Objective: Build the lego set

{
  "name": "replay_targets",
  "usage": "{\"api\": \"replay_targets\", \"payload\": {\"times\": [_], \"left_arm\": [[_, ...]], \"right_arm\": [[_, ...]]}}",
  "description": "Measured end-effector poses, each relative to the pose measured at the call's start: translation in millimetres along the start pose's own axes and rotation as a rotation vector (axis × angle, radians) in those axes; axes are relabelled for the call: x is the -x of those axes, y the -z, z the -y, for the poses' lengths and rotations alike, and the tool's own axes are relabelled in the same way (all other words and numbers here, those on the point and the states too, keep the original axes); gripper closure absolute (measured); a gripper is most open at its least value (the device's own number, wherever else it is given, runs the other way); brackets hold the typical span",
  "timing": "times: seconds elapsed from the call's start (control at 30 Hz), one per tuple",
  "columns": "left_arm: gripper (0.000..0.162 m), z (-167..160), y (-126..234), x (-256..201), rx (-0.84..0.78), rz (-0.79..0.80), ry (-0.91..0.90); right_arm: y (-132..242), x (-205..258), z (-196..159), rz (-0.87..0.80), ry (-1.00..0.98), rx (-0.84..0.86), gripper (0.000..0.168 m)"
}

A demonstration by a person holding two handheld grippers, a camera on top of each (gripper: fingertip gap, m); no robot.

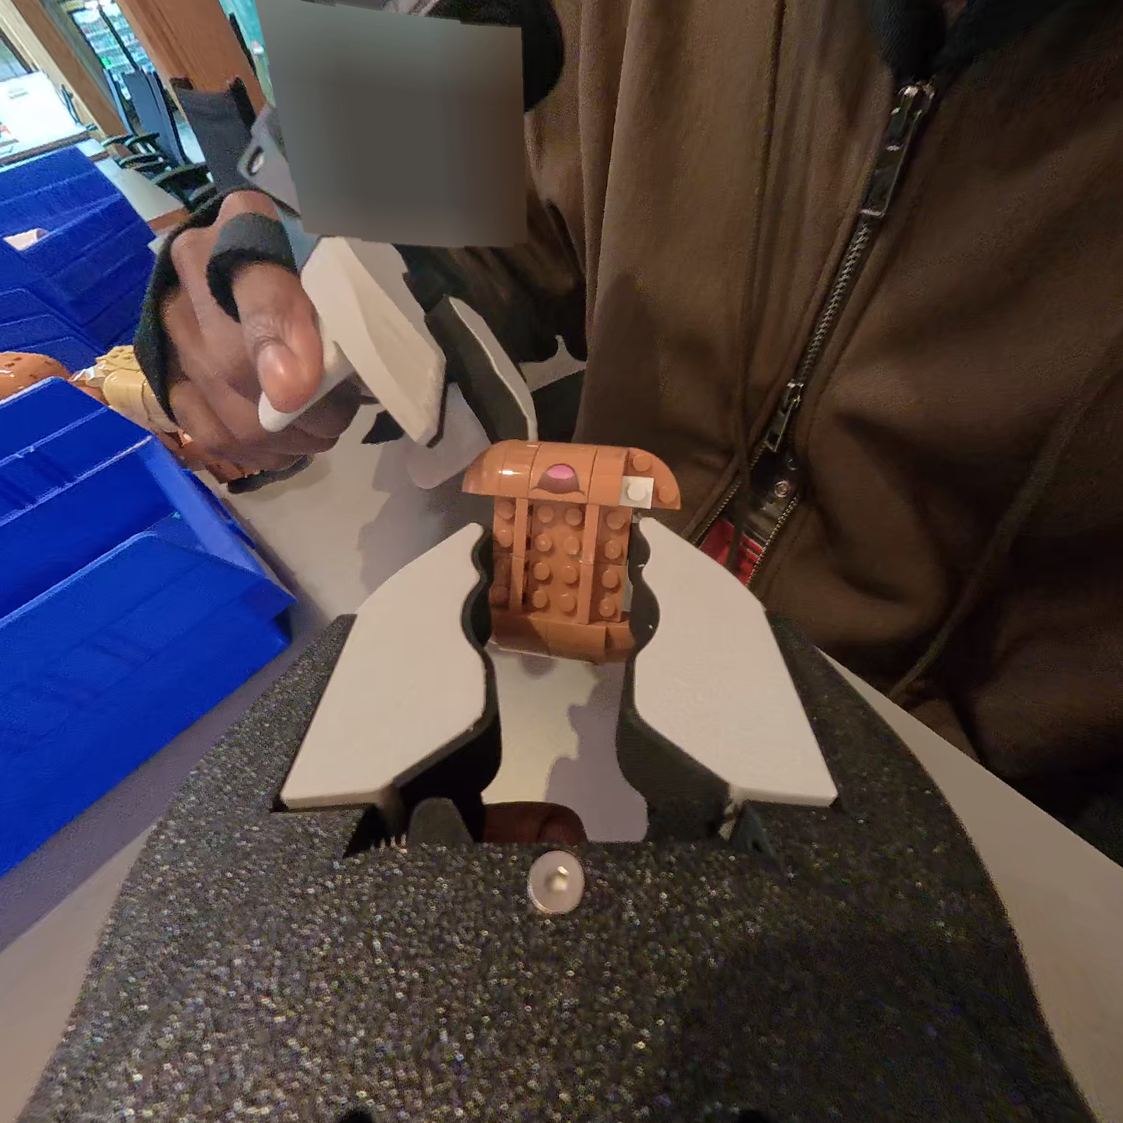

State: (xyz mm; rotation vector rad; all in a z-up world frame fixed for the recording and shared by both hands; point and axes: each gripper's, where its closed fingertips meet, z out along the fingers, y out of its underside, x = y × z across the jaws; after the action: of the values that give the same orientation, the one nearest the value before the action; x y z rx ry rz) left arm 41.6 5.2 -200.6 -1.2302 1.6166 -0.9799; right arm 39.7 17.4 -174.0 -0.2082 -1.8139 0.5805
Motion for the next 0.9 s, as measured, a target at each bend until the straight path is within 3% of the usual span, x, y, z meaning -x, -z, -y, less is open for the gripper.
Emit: {"api": "replay_targets", "payload": {"times": [0.2, 0.33, 0.47, 0.67, 0.77, 0.9], "left_arm": [[0.119, 9, 0, -3, -0.132, -0.069, 0.071], [0.119, 0, 3, 7, -0.126, -0.033, 0.104], [0.119, -16, 12, 12, -0.070, 0.035, 0.115], [0.119, -35, 15, 18, 0.008, 0.075, 0.119], [0.119, -39, 13, 21, 0.011, 0.085, 0.126], [0.119, -36, 10, 24, -0.027, 0.084, 0.138]], "right_arm": [[3, 1, 4, 0.074, -0.119, -0.067, 0.135], [2, 6, -10, 0.090, -0.141, -0.020, 0.138], [22, 4, -32, 0.012, -0.220, 0.070, 0.138], [79, -3, -69, -0.176, -0.482, 0.137, 0.145], [90, 22, -82, -0.098, -0.607, 0.192, 0.149], [83, 69, -90, 0.135, -0.623, 0.297, 0.148]]}}
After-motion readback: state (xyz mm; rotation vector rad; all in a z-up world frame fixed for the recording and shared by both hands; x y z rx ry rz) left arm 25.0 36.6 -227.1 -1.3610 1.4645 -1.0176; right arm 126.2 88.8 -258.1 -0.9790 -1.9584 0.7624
